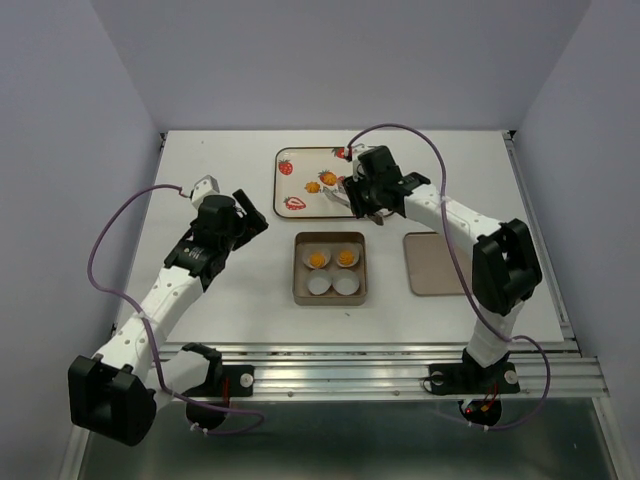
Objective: Pack the cookies
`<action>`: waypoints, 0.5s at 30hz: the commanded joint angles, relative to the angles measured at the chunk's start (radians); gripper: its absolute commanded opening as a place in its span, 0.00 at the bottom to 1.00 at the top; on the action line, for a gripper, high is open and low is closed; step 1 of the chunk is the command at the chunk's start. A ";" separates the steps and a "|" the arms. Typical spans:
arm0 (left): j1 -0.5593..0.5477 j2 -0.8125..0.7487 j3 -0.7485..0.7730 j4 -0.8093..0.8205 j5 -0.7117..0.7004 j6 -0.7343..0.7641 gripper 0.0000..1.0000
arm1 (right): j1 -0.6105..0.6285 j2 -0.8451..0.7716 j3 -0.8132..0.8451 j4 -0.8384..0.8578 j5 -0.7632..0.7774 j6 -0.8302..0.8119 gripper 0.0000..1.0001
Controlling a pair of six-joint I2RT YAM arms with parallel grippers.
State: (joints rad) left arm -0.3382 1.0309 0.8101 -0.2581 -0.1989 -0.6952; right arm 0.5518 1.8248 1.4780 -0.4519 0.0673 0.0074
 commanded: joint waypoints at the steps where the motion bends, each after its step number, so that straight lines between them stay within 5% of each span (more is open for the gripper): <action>1: 0.002 0.006 0.032 0.026 -0.031 0.014 0.99 | -0.012 0.031 0.068 0.048 -0.023 -0.026 0.49; 15: 0.004 0.049 0.060 0.025 -0.045 0.017 0.99 | -0.021 0.134 0.142 0.048 0.066 -0.017 0.52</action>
State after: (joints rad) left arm -0.3382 1.0805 0.8185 -0.2581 -0.2192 -0.6937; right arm 0.5362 1.9408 1.5600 -0.4480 0.0887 -0.0040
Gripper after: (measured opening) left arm 0.989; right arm 0.515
